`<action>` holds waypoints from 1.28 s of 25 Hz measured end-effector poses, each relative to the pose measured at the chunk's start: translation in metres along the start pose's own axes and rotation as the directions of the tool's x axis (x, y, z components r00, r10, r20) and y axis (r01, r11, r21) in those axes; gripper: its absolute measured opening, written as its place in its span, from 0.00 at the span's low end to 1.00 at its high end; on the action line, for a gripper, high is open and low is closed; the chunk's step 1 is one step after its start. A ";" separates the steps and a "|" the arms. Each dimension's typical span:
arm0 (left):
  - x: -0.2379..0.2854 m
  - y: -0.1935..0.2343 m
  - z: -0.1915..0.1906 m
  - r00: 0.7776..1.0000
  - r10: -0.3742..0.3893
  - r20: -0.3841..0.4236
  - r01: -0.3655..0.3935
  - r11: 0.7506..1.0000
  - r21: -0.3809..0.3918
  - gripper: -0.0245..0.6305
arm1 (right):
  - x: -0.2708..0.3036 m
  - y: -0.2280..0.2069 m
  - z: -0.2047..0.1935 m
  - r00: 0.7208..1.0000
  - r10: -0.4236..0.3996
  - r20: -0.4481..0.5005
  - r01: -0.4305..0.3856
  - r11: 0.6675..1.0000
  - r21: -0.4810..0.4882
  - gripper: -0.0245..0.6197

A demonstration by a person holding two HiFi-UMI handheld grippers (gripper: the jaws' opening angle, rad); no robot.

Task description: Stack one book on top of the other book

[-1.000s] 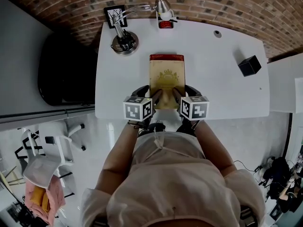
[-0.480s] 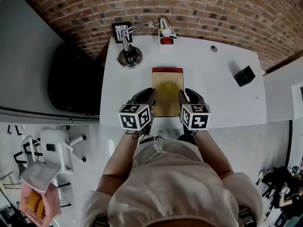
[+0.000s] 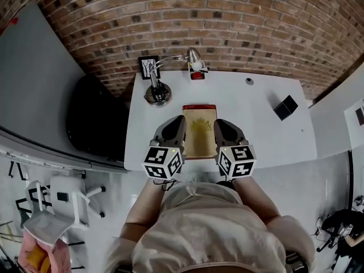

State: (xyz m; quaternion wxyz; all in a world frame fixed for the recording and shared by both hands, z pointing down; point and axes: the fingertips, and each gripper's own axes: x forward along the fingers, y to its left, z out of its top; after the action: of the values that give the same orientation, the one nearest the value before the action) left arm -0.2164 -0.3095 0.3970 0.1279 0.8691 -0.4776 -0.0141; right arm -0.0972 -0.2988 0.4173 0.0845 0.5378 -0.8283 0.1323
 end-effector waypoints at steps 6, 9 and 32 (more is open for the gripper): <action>-0.007 -0.012 0.025 0.998 -0.014 0.056 0.009 0.996 0.087 0.07 | -0.009 0.006 0.022 0.996 0.021 0.082 -0.014 0.997 -0.075 0.09; -0.005 -0.016 0.033 0.998 -0.015 0.066 0.009 0.995 0.101 0.07 | -0.011 0.002 0.025 0.996 0.023 0.084 -0.016 0.997 -0.076 0.09; 0.002 -0.008 0.020 1.000 0.020 0.008 -0.021 0.996 0.083 0.07 | -0.009 -0.003 0.023 0.998 -0.009 0.064 0.016 0.994 -0.110 0.08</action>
State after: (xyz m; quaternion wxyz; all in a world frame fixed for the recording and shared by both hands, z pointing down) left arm -0.2116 -0.3111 0.3762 0.0902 0.8686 -0.4872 0.0039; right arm -0.0909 -0.2993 0.3933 0.0886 0.5414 -0.8332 0.0688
